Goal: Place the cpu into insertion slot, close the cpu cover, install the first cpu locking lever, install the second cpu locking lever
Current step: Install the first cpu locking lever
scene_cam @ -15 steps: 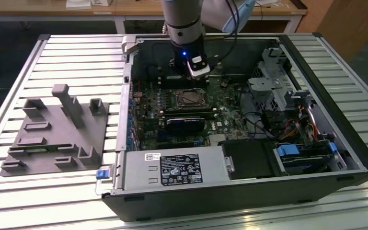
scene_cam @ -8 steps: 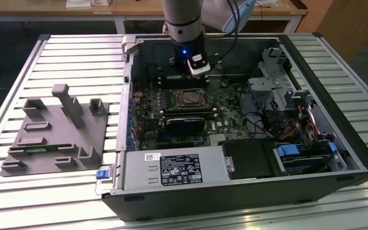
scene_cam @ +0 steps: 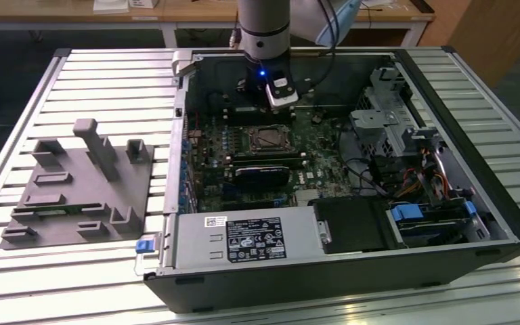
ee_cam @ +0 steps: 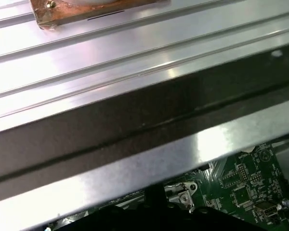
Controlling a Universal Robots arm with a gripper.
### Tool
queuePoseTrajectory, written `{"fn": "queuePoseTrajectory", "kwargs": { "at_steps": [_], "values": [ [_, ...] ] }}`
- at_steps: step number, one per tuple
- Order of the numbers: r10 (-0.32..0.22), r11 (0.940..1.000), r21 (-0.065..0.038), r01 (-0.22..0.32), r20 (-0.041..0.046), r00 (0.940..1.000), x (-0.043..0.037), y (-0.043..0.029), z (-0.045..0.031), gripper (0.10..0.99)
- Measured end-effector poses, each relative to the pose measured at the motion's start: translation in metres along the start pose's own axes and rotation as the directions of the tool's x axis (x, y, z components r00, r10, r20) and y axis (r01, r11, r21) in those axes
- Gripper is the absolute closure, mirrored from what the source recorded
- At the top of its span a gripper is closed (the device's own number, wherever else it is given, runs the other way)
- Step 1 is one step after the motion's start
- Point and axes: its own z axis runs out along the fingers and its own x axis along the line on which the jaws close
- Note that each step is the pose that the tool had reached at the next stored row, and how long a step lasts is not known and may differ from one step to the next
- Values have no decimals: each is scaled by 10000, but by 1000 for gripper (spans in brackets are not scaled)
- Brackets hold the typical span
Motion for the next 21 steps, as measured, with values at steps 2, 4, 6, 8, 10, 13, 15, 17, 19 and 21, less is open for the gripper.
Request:
{"fn": "queuePoseTrajectory", "kwargs": {
  "at_steps": [2,4,6,8,10,13,15,17,19,21],
  "values": [
    [1,10000,83,0,-59,10000,-10,-8,1,980],
    [-5,9999,149,6,-68,10000,-18,-25,0,980],
    [-8,9998,192,9,-66,10000,-27,-50,0,980],
    [-12,9997,228,13,-65,10000,-38,-80,-1,980],
    [-15,9996,270,17,-59,10000,-50,-115,-3,980],
    [-23,9995,329,24,-44,10000,-70,-170,-6,980],
    [-28,9992,389,30,-46,10000,-82,-203,-7,980],
    [-34,9989,470,37,-57,10000,-93,-234,-5,980],
    [-44,9984,556,46,-47,10000,-101,-258,-5,980],
    [-54,9980,637,56,-23,10000,-108,-276,-6,980]
  ]
}}
